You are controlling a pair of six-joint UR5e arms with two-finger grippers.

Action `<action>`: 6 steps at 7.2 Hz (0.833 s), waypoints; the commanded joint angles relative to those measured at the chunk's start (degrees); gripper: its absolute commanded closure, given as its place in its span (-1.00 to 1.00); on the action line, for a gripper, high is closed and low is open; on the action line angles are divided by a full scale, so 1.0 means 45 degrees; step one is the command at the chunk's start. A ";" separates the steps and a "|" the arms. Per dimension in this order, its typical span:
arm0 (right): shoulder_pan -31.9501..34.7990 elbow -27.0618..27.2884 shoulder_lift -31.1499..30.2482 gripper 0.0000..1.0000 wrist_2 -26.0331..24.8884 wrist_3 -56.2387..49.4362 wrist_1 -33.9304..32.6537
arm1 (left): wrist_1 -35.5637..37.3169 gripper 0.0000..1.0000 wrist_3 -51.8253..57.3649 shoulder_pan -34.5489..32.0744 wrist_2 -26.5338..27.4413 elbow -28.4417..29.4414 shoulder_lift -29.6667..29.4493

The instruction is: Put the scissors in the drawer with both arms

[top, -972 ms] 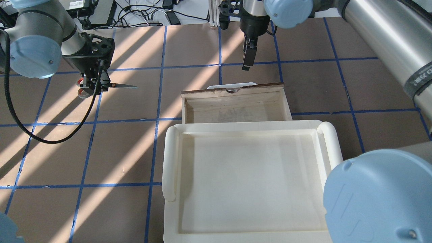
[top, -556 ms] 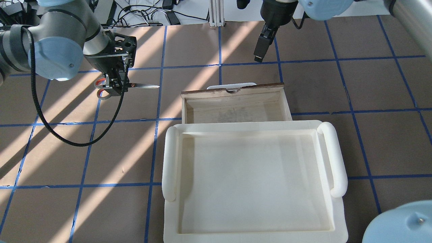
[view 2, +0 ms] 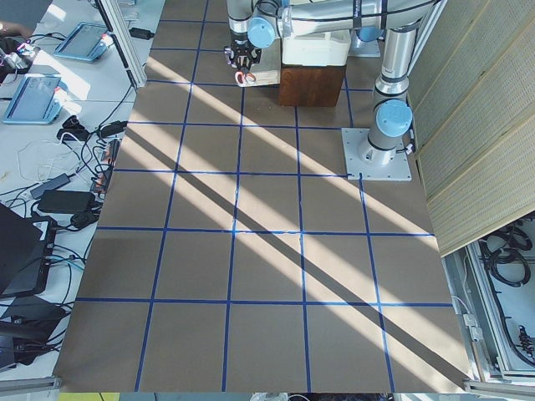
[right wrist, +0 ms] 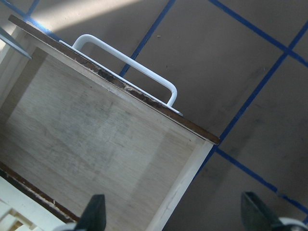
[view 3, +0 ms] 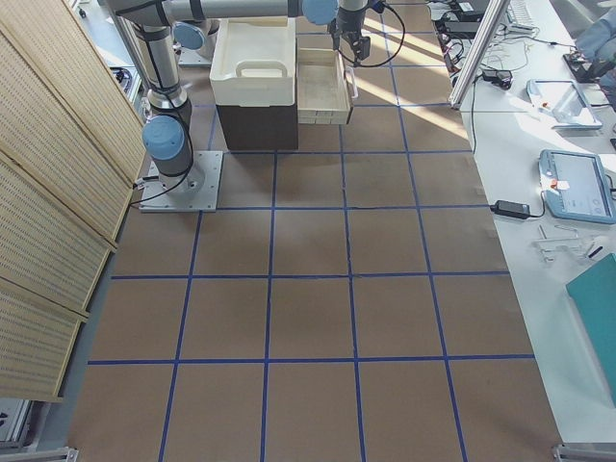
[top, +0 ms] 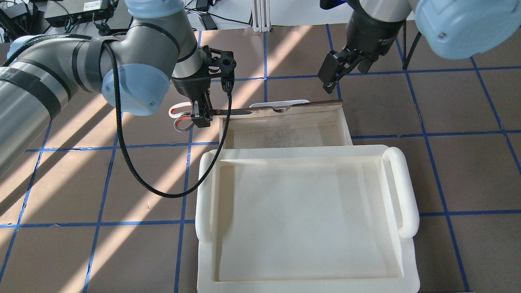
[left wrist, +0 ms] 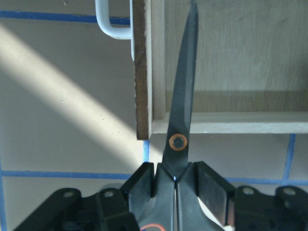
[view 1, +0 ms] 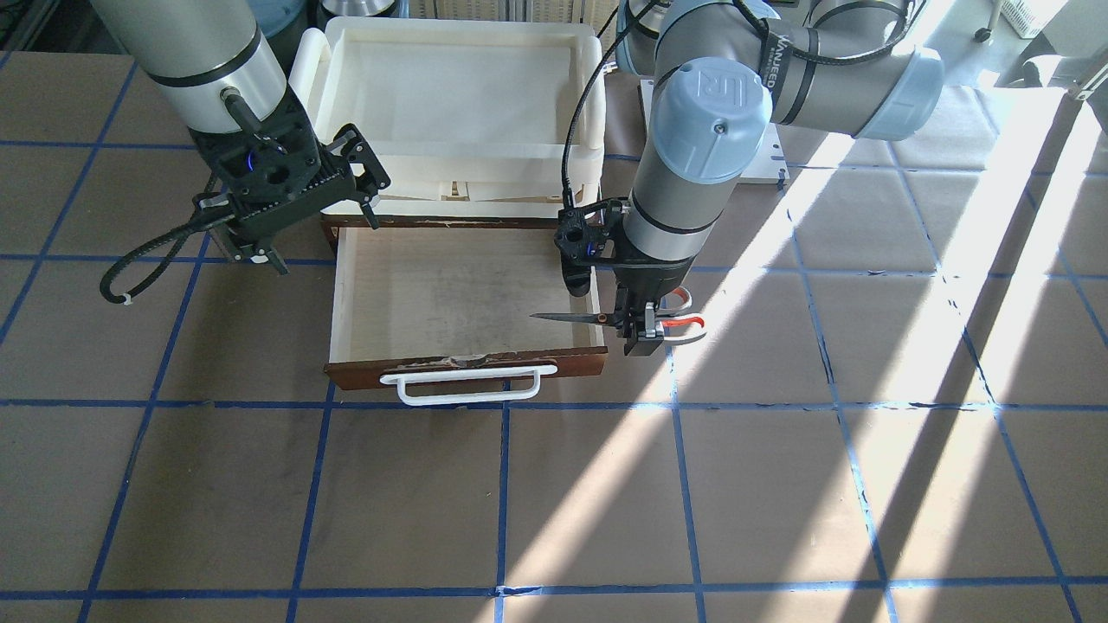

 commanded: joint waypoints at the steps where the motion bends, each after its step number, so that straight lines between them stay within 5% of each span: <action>1: -0.0017 0.0362 -0.0723 -1.00 -0.0411 0.3272 0.1075 | 0.0015 1.00 -0.1845 -0.1276 -0.0094 -0.0016 -0.0066; 6: 0.0002 0.0616 -0.1311 -1.00 -0.0431 0.5255 0.1278 | 0.0152 1.00 -0.2866 -0.2511 -0.0424 -0.0036 -0.0457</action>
